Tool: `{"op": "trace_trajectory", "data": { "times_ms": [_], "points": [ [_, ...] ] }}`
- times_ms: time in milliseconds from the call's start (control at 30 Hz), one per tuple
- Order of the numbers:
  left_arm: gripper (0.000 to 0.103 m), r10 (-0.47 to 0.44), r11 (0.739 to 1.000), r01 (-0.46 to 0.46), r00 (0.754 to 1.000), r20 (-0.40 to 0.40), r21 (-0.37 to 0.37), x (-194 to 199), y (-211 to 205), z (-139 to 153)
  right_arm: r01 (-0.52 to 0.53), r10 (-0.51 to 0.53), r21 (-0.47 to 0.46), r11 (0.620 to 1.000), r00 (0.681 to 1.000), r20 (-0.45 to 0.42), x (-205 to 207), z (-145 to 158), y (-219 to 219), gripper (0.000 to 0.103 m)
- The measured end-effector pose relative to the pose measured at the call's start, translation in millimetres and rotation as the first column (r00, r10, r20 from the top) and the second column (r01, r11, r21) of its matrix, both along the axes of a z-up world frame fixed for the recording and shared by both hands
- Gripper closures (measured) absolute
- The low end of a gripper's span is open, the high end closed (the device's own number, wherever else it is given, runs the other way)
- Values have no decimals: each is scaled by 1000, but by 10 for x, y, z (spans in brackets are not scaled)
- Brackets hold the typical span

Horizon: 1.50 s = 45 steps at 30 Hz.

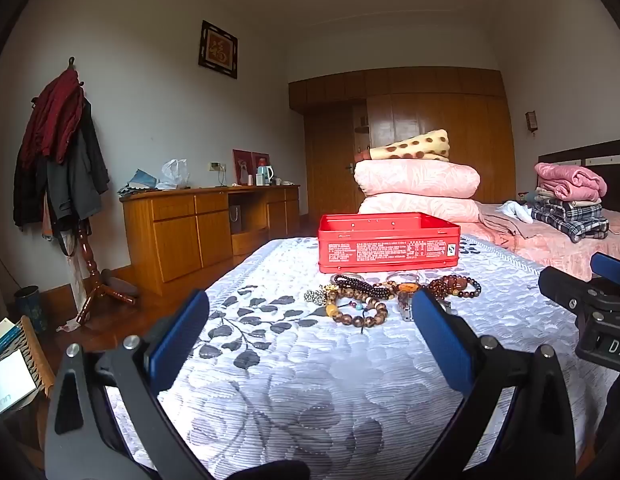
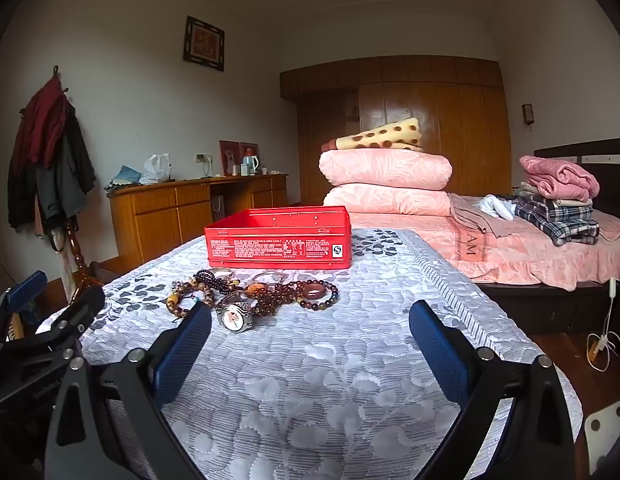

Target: Organize jewelry

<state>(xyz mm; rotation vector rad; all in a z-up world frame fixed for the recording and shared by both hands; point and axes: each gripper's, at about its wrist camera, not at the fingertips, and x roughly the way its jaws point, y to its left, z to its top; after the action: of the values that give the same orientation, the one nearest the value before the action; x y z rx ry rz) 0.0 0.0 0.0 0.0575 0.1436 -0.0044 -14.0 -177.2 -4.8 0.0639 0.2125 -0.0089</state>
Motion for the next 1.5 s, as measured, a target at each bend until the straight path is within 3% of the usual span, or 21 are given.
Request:
{"op": "trace_trajectory", "data": {
  "times_ms": [1500],
  "points": [
    [5,1,1000,-1,1000,6,-5,2,-3,2,2,-2,9,1000,1000,3,0,4,-16,6]
  ]
}}
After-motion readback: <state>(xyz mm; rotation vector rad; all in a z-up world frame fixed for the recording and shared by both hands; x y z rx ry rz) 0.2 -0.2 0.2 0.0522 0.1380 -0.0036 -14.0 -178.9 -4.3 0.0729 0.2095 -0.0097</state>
